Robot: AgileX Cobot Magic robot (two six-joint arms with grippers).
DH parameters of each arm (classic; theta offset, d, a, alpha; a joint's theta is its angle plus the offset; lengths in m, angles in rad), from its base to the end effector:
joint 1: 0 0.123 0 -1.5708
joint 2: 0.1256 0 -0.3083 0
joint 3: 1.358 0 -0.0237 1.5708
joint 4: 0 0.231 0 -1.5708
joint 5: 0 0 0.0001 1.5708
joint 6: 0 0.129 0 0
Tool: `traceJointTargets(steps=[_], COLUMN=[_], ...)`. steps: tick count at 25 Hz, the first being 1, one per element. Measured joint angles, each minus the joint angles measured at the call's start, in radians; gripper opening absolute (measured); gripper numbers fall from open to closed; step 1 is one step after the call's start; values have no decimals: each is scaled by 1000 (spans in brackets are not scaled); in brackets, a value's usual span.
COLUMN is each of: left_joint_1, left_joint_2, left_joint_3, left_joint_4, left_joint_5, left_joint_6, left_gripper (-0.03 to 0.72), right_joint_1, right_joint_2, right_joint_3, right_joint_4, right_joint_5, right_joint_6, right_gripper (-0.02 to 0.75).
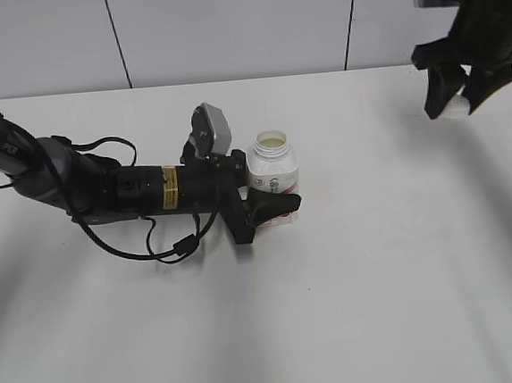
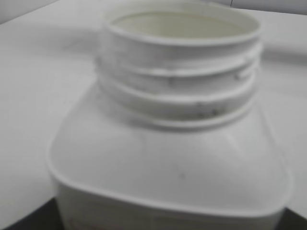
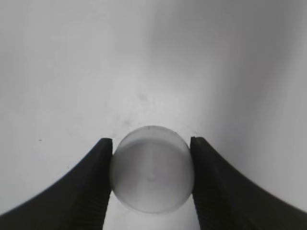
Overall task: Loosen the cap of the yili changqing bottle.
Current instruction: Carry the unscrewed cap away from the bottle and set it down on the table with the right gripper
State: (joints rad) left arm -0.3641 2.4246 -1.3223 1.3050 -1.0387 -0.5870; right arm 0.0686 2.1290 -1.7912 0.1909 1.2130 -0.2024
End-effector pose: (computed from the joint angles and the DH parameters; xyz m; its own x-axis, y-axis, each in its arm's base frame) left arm 0.3891 -0.2630 0.0709 -0.0653 0.3054 -0.9500 0.9889 0.1473 -0.0206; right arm 0.4361 0.0529 0.2015 -0.9705 -0.1993 -0.1357 -0.2199 0.9623 0.1598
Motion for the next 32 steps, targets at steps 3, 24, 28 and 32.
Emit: traceJointTargets(steps=[3,24,28,32], left_joint_1=[0,0,0,0], left_joint_2=[0,0,0,0], left_joint_3=[0,0,0,0], left_joint_4=[2,4,4,4], left_joint_5=[-1,-3,-3,-3], left_joint_6=[0,0,0,0], left_gripper=[412,412,412,412], right_joint_1=[-54,-93,-93,-93], right_joint_2=[0,-24,-24,-24], right_joint_3=[92,412,412,412], right_joint_4=[14,-22,-23,-23], right_joint_5=[-55,-383,-400,-402], right_joint_6=[0,24,28,28], right_gripper=[389,387,404,502])
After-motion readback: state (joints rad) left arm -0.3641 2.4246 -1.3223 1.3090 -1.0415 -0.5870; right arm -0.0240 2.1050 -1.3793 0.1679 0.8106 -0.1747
